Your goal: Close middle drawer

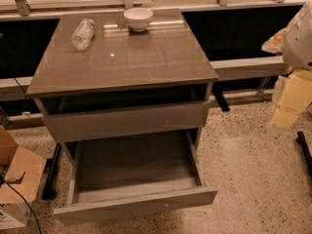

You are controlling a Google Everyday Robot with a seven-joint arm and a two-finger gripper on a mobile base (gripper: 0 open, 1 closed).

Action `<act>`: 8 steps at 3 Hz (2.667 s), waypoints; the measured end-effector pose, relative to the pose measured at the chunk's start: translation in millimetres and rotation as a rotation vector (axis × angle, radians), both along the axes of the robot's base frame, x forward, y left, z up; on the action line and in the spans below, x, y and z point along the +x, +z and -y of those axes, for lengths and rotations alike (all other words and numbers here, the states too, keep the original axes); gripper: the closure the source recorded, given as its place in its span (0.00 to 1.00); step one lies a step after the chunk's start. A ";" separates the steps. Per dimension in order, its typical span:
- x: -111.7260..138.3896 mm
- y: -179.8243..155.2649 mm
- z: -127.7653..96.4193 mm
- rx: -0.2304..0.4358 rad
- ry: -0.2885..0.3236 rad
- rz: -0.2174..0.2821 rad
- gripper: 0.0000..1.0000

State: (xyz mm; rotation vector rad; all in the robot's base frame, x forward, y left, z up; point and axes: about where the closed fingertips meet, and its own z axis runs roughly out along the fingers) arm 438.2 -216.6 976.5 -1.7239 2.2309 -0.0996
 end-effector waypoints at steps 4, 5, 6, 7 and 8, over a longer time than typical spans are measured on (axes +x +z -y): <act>-12.9 -55.9 -35.9 0.123 0.064 -0.058 0.61; -14.6 -111.8 -66.6 0.239 0.107 -0.103 0.85; -14.0 -113.6 -69.4 0.244 0.104 -0.096 1.00; -13.9 -121.3 -69.7 0.257 0.083 -0.109 1.00; -14.6 -162.7 -85.3 0.295 0.088 -0.171 1.00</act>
Offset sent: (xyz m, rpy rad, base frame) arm 0.0000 0.0000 0.0000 0.0000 0.0000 0.0000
